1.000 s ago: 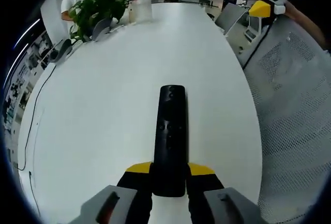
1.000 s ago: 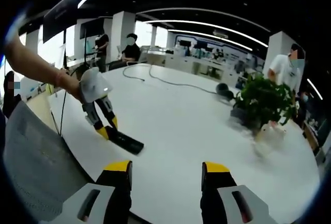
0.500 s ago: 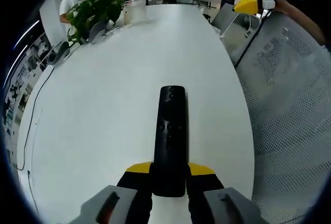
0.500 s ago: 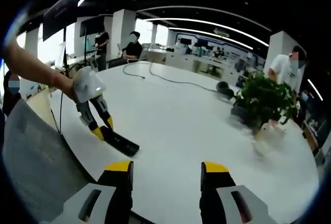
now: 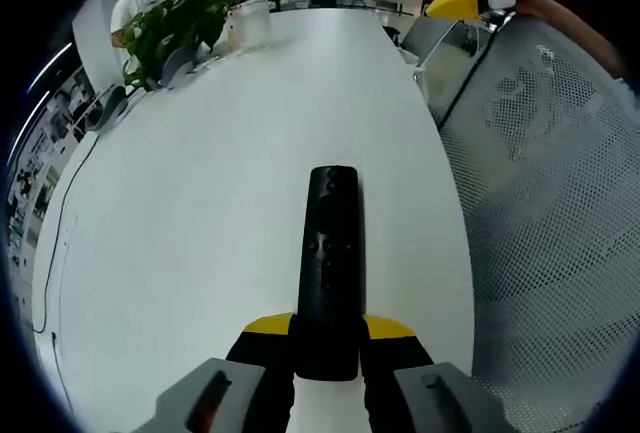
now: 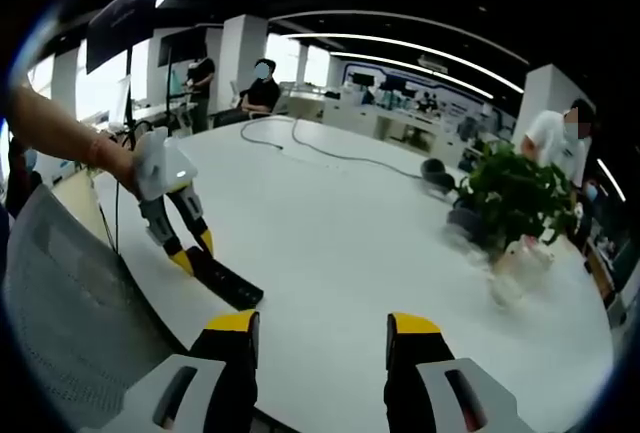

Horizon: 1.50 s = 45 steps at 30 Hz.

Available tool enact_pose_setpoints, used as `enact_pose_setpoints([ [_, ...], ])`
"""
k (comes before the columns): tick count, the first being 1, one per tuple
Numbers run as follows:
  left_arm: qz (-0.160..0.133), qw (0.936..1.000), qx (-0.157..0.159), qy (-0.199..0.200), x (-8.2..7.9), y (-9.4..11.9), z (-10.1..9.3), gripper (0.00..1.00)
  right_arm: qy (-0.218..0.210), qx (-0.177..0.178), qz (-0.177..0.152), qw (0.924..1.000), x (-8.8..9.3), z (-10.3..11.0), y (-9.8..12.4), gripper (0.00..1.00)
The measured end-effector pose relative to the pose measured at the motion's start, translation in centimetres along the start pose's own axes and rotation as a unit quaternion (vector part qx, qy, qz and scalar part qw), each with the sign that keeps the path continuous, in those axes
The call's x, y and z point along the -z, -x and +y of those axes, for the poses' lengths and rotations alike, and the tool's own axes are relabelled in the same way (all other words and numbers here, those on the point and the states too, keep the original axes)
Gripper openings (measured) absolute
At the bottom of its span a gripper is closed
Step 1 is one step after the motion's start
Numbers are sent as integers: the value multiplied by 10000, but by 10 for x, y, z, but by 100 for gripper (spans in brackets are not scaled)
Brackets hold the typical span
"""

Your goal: Press the specified remote control buttons in sequence, fully releasing each button before pressing the next.

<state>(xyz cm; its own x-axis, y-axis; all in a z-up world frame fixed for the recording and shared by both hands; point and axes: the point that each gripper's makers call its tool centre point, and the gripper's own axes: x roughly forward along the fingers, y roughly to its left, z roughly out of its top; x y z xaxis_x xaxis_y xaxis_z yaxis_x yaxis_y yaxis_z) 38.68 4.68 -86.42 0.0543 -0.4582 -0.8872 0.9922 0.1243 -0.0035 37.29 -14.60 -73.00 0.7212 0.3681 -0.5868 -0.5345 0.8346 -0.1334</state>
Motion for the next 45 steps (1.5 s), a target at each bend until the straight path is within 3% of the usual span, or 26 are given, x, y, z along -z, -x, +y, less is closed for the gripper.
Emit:
enact_pose_setpoints([
  [18, -52, 10000, 40, -4, -2, -1, -28, 24, 38, -77, 17, 10000, 1, 3, -1, 47],
  [45, -280, 9995, -23, 156, -6, -3, -53, 24, 15, -355, 18, 9994, 0, 13, -3, 44],
])
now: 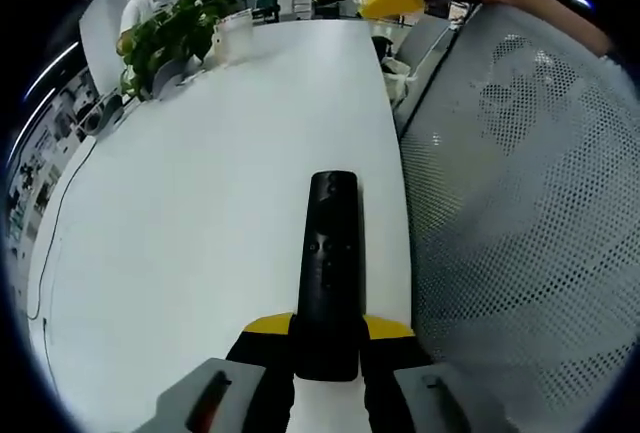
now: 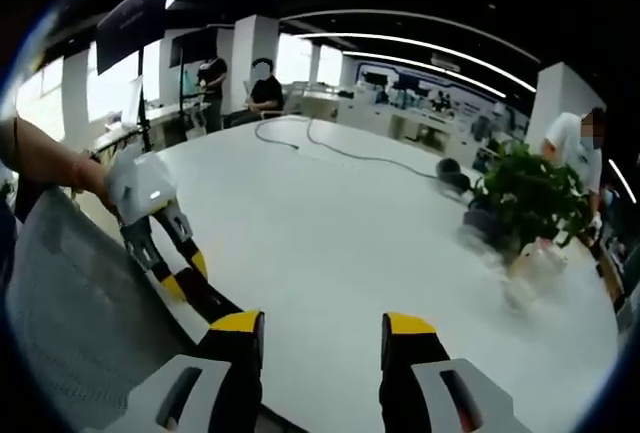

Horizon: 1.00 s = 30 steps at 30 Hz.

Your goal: Press the specified remote control buttons in sequence, fully releasing each button before pressing the next.

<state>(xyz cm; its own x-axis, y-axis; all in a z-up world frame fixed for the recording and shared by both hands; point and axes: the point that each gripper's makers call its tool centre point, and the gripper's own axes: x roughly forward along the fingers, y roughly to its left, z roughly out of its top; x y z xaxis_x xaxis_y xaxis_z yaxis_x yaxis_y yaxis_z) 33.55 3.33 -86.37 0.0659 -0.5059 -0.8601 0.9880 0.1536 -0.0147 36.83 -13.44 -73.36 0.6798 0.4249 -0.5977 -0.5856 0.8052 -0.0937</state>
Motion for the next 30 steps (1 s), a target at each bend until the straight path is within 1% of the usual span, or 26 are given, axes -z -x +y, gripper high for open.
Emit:
enact_pose_setpoints([
  [3, 18, 10000, -30, -47, 0, 0, -2, 24, 42, -20, 31, 10000, 1, 2, -1, 43],
  [4, 23, 10000, -39, 13, 0, 0, -3, 24, 48, -34, 41, 10000, 1, 2, -1, 43],
  [10, 7, 10000, -59, 20, 0, -1, -5, 24, 92, -108, 97, 9999, 3, 7, -2, 42],
  [14, 19, 10000, -65, 28, 1, -1, -6, 24, 189, -199, 206, 9994, 6, 12, -4, 41],
  [16, 9, 10000, -63, 21, 1, -1, -6, 24, 260, -288, 265, 9989, 8, 17, -5, 41],
  [17, -3, 10000, -62, 27, 1, 0, -6, 24, 275, -396, 251, 9985, 6, 21, -5, 42],
  [18, -28, 10000, -61, 37, 1, -1, -5, 24, 279, -430, 246, 9984, 6, 22, -6, 41],
  [20, -65, 10000, -59, 39, 1, 0, -5, 24, 301, -521, 325, 9977, 8, 26, -7, 39],
  [21, -75, 9999, -58, 39, 1, 0, -6, 24, 392, -557, 394, 9969, 9, 28, -8, 38],
  [23, -70, 10000, -61, 19, 1, -1, -6, 24, 446, -646, 423, 9960, 9, 33, -8, 37],
  [25, -85, 9999, -64, 10, 1, -1, -6, 24, 368, -933, 268, 9946, 1, 44, -7, 36],
  [26, -100, 9999, -63, 9, 1, -1, -7, 24, 369, -1014, 262, 9938, -1, 47, -7, 34],
  [28, -119, 9999, -53, 10, 1, -1, -7, 24, 479, -1028, 297, 9931, -2, 50, -7, 31],
  [30, -130, 9999, -46, 7, 1, -1, -7, 24, 475, -1075, 309, 9926, -4, 53, -11, 29],
])
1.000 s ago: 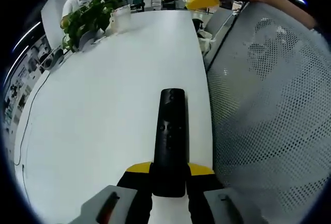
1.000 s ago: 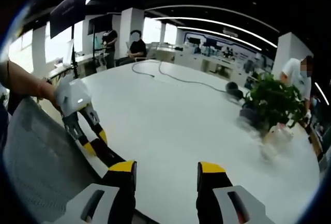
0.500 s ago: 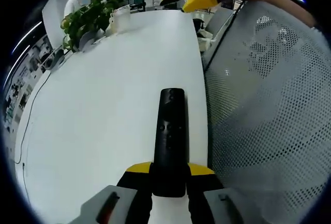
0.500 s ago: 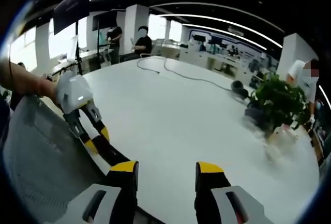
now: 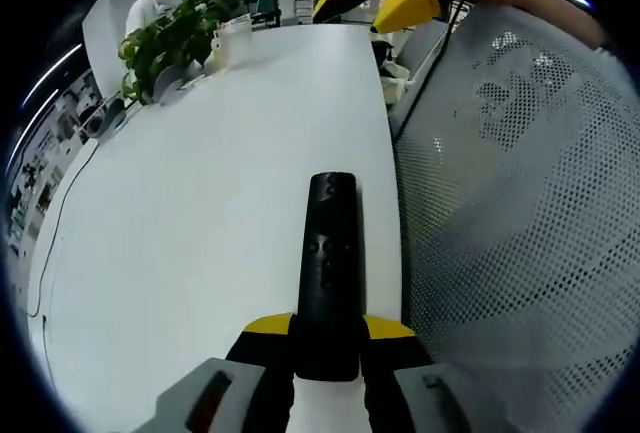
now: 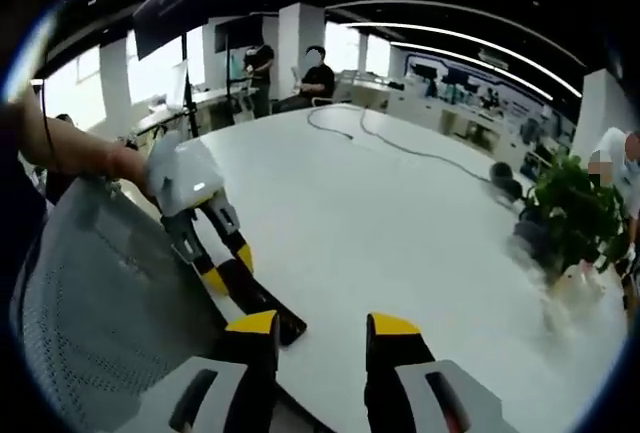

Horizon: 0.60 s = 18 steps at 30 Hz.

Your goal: Press the specified remote control buttons in sequence, fully releasing each button before pressing the next.

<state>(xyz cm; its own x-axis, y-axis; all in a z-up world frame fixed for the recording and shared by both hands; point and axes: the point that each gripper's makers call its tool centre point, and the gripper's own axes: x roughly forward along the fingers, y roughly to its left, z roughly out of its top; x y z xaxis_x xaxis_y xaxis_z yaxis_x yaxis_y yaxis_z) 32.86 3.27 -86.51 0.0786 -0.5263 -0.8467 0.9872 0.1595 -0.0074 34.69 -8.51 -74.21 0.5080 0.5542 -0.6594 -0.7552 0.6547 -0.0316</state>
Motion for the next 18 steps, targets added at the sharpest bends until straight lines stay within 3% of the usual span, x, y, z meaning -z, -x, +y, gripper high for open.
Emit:
enact_pose_setpoints([
  [5, 3, 10000, -2, -10, 0, 0, -1, 24, 158, -211, 21, 9996, -10, 11, -15, 22],
  [10, -4, 10000, 9, -15, 1, 1, -1, 24, 369, -462, 114, 9982, -13, 20, -26, 1],
  [18, -31, 10000, 30, -35, 1, 1, -2, 24, 367, -774, 694, 9939, 7, 26, -51, 0],
])
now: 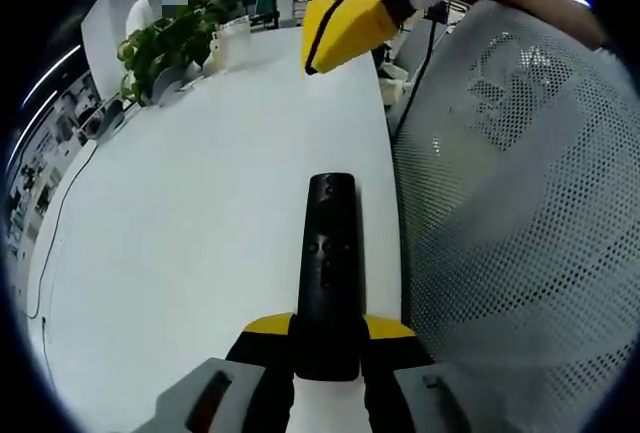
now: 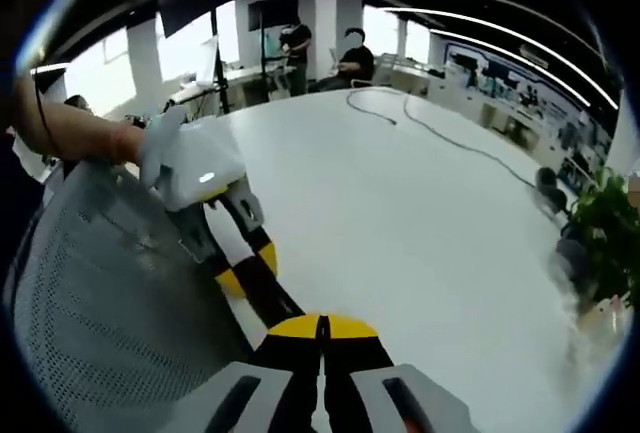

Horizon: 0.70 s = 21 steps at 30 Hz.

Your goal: Press the specified remote control buttons in sequence, fully releasing each button before pressing the next.

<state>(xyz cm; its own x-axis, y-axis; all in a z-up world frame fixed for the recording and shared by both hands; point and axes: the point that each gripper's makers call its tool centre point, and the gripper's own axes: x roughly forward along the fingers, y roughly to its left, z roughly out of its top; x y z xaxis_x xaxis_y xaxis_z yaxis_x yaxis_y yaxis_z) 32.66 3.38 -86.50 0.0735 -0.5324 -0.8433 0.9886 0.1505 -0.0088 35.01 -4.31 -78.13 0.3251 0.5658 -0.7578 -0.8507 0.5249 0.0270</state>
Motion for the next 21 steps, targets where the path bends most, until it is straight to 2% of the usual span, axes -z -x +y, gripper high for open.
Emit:
enact_pose_setpoints([
  [6, -25, 10000, 32, -59, 0, 0, 0, 24, 228, -281, 601, 9975, 24, 5, -24, 0],
  [7, -29, 10000, 38, -68, 0, 1, 0, 24, 299, -372, 807, 9956, 32, 7, -27, 0],
  [10, -54, 9999, 62, -113, 0, 1, 0, 24, 436, -405, 1101, 9921, 43, 5, -34, 0],
  [21, -223, 9994, 172, -221, -1, 1, -1, 24, 632, -485, 1463, 9860, 59, 5, -47, 0],
])
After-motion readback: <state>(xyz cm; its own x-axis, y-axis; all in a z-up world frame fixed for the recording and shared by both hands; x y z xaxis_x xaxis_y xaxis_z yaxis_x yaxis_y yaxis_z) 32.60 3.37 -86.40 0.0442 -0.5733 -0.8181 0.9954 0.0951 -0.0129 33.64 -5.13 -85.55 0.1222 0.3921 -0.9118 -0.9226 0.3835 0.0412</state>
